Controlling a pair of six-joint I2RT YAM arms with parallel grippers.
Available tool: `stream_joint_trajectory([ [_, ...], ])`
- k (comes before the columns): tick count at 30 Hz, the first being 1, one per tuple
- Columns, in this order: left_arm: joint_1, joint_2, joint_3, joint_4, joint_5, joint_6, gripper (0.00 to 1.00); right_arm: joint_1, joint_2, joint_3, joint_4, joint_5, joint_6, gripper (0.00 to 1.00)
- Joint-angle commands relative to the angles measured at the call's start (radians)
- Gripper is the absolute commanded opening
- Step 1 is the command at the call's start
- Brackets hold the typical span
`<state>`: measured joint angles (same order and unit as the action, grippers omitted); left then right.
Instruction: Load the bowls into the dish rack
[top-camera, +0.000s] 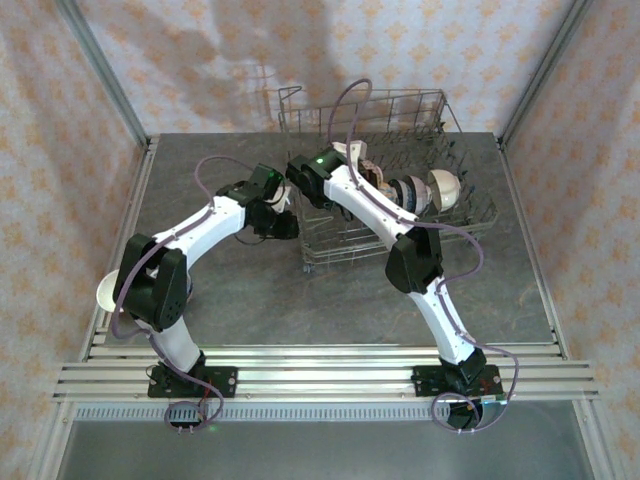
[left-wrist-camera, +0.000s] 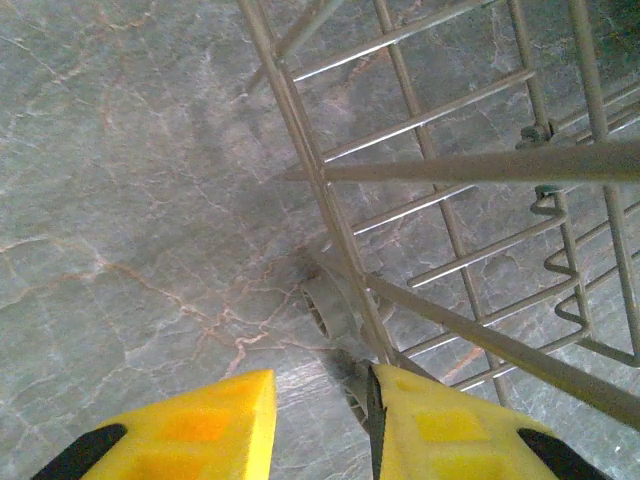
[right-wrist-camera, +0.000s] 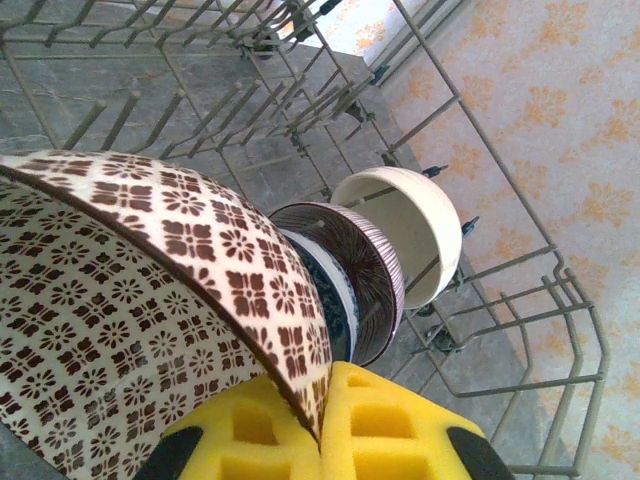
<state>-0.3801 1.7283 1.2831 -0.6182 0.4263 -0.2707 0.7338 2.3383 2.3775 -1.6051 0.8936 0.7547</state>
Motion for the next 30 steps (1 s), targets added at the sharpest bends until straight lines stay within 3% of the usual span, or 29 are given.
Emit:
stream_joint_trajectory([
  [1,-0.044,0.017,-0.022,0.016,0.015,-0.045,0.32,-0.063,-0.026,0.018,-0.171,0.083,-0.041,0.00],
  [7,-0.120,0.019,-0.014,0.059,0.012,-0.131,0.32,-0.073,-0.074,-0.032,-0.171,0.103,-0.067,0.00],
  [16,-0.176,-0.064,-0.087,0.128,-0.090,-0.303,0.32,-0.071,-0.243,-0.325,-0.139,0.083,0.000,0.00],
  [25,-0.169,-0.134,-0.053,0.027,-0.226,-0.242,0.32,-0.050,-0.315,-0.468,0.016,-0.001,-0.041,0.00],
  [30,-0.148,-0.165,-0.050,0.017,-0.256,-0.232,0.32,-0.047,-0.322,-0.461,0.043,-0.022,-0.031,0.00],
])
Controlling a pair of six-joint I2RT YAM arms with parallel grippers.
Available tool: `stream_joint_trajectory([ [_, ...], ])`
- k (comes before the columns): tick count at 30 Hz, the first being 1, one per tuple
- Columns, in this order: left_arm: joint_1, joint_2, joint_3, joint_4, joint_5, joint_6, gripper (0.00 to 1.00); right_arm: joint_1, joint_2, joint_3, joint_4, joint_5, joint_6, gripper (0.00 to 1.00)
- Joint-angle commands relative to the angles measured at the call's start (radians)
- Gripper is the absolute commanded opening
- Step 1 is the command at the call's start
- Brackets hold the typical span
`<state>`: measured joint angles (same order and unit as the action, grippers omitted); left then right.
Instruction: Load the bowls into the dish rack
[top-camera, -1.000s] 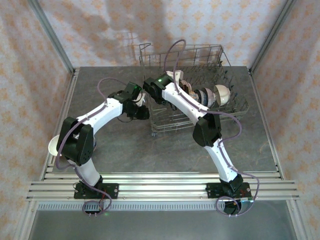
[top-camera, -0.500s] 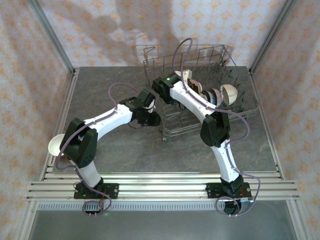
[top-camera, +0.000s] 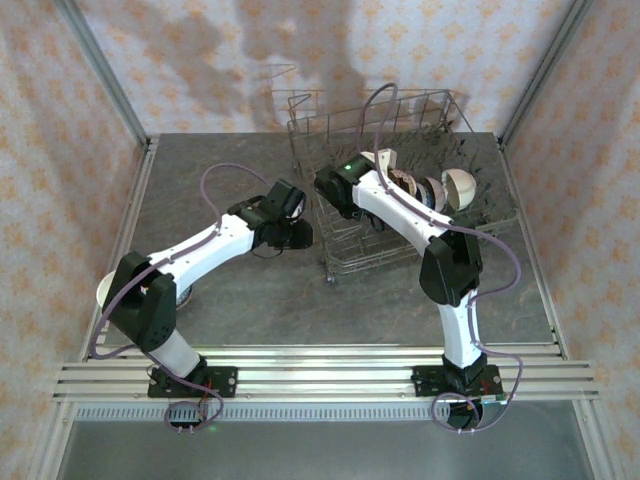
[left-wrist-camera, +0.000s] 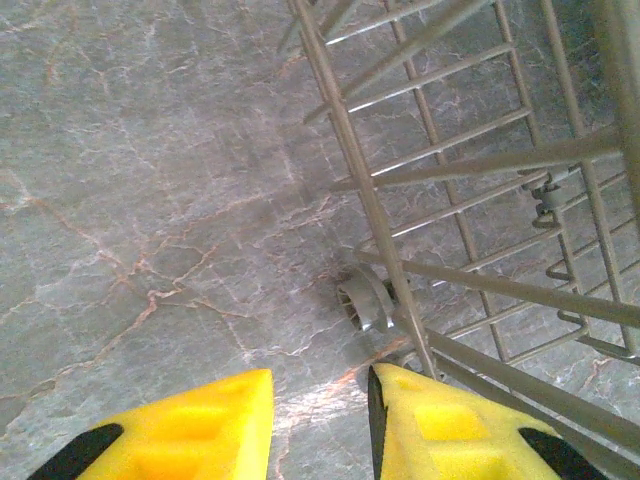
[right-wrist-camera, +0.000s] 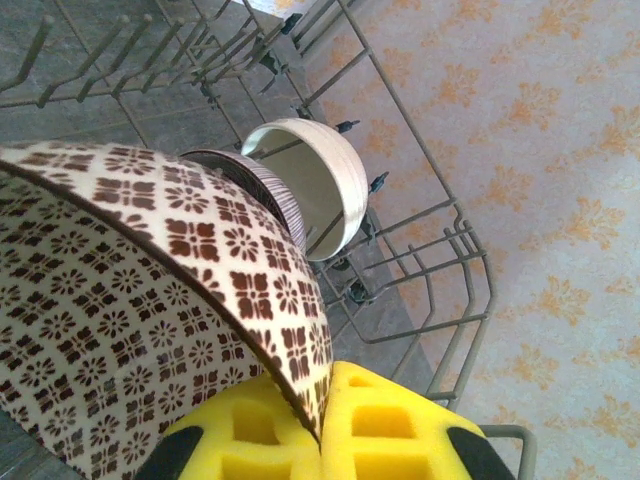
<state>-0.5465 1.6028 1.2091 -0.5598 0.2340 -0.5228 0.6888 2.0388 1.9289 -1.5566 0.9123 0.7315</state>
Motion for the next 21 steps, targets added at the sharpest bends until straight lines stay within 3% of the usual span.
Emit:
stream_joint_trajectory([
  [1,0.025,-0.048,0.023,-0.044,-0.068,0.021,0.32,0.000,-0.022,-0.007,-0.003,-0.046,-0.011,0.00],
  [9,0.074,-0.091,0.000,-0.030,-0.073,0.029,0.32,0.014,-0.045,0.046,0.031,-0.019,-0.016,0.00],
  [21,0.111,-0.087,0.012,-0.029,-0.059,0.047,0.32,0.018,0.082,0.157,-0.066,0.014,0.043,0.00],
])
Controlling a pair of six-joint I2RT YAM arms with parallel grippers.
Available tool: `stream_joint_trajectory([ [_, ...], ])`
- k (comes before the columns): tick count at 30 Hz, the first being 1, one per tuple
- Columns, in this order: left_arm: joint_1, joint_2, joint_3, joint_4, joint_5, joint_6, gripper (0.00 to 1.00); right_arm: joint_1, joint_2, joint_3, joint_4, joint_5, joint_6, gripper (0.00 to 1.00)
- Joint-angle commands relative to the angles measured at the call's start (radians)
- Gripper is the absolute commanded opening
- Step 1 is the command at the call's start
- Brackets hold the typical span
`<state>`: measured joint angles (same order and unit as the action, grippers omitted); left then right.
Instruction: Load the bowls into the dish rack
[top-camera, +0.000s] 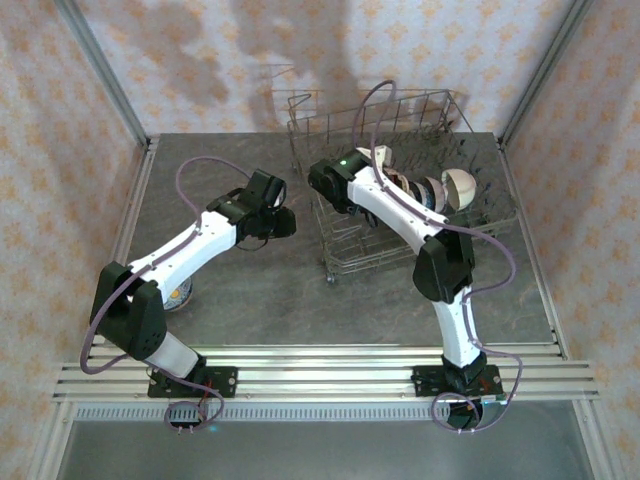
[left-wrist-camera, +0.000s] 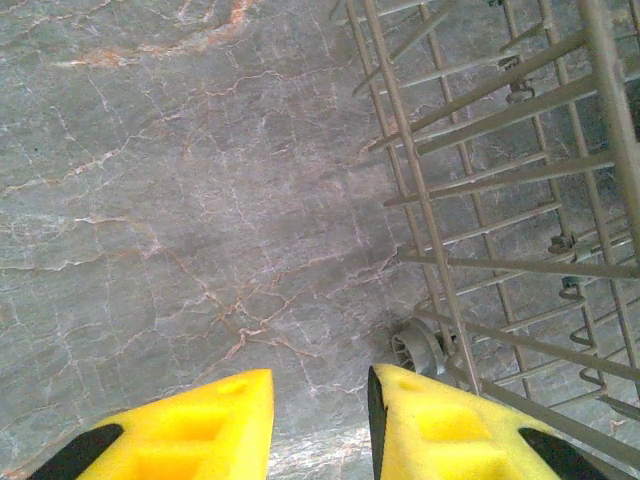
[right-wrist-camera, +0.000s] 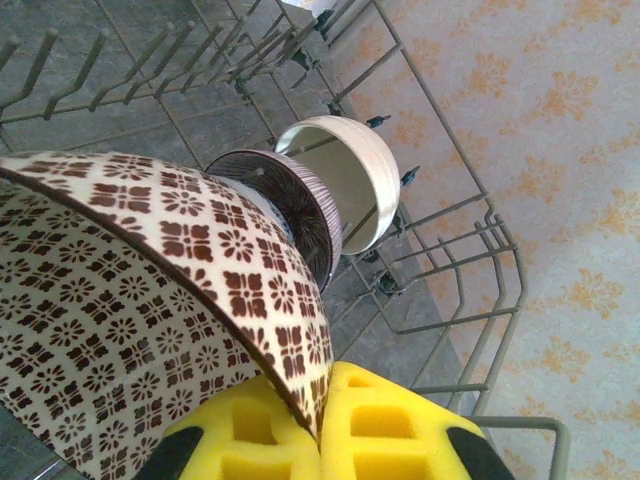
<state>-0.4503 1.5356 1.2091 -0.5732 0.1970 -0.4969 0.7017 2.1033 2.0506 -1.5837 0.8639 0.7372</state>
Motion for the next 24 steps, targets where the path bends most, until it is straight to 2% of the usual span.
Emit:
stream_joint_trajectory([
  [1,0.020,-0.022,0.014,-0.017,-0.021,0.023,0.32,0.006,0.022,0.034,-0.033,0.062,0.038,0.00],
  [14,0.053,-0.002,0.032,-0.014,-0.004,0.042,0.32,0.043,0.097,0.066,-0.073,0.047,0.080,0.00],
  [24,0.066,0.021,0.038,-0.005,0.009,0.041,0.32,0.055,0.179,0.151,-0.147,0.047,0.089,0.06],
])
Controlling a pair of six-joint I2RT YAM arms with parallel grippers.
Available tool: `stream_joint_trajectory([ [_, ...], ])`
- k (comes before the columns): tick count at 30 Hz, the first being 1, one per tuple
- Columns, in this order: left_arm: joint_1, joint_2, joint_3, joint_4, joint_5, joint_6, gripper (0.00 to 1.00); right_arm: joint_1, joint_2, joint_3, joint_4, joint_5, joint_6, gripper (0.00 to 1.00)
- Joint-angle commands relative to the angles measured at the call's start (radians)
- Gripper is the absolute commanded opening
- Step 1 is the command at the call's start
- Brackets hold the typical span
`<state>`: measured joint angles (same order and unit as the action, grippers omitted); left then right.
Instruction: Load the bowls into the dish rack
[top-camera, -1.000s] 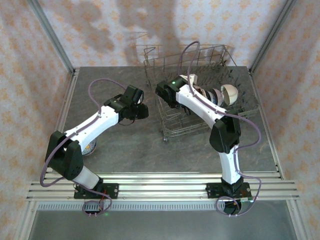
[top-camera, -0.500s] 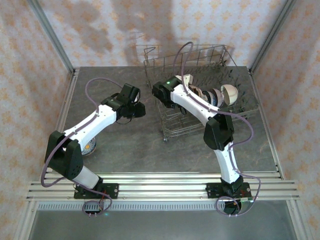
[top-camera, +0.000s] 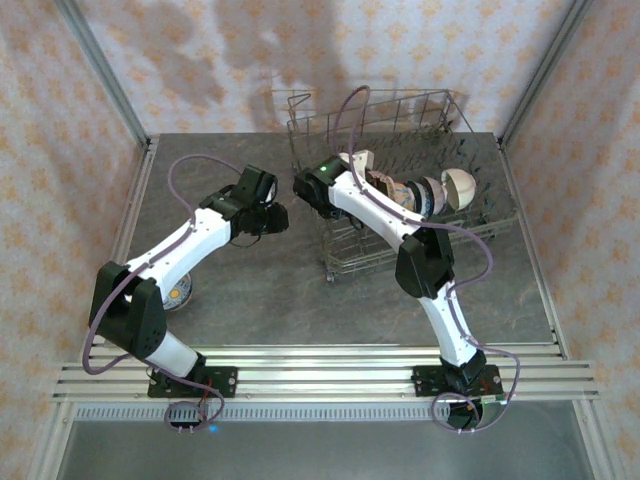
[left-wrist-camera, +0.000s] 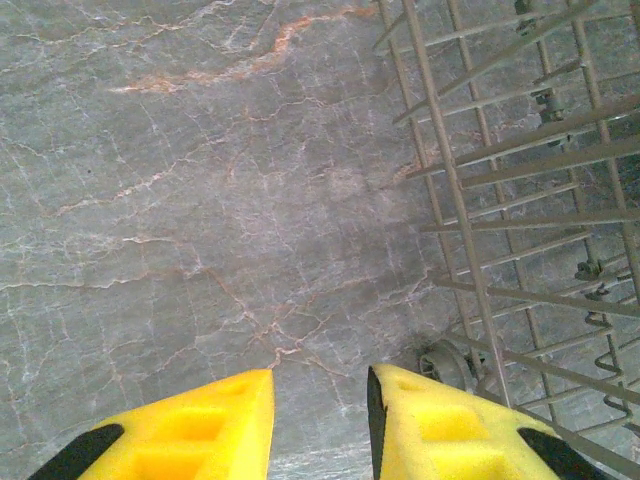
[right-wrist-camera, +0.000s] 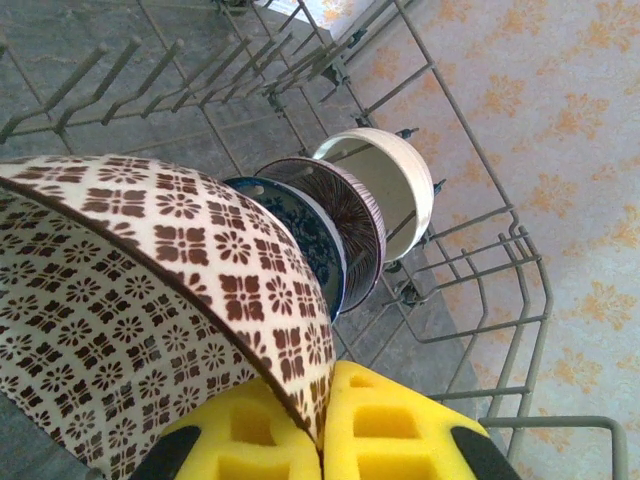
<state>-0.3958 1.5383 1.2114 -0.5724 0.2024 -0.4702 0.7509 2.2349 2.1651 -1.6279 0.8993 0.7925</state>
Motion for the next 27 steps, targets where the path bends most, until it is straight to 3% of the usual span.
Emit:
stream_joint_trajectory([
  [1,0.012,0.020,0.036,-0.004,0.005,0.015,0.32,0.005,0.053,0.043,-0.117,0.018,0.039,0.06],
  [13,0.016,0.096,0.090,-0.022,0.103,0.043,0.32,-0.002,-0.010,0.020,-0.151,0.053,0.103,0.00],
  [27,-0.014,0.164,0.144,-0.070,0.150,0.082,0.32,-0.009,-0.044,-0.005,-0.151,0.105,0.141,0.00],
])
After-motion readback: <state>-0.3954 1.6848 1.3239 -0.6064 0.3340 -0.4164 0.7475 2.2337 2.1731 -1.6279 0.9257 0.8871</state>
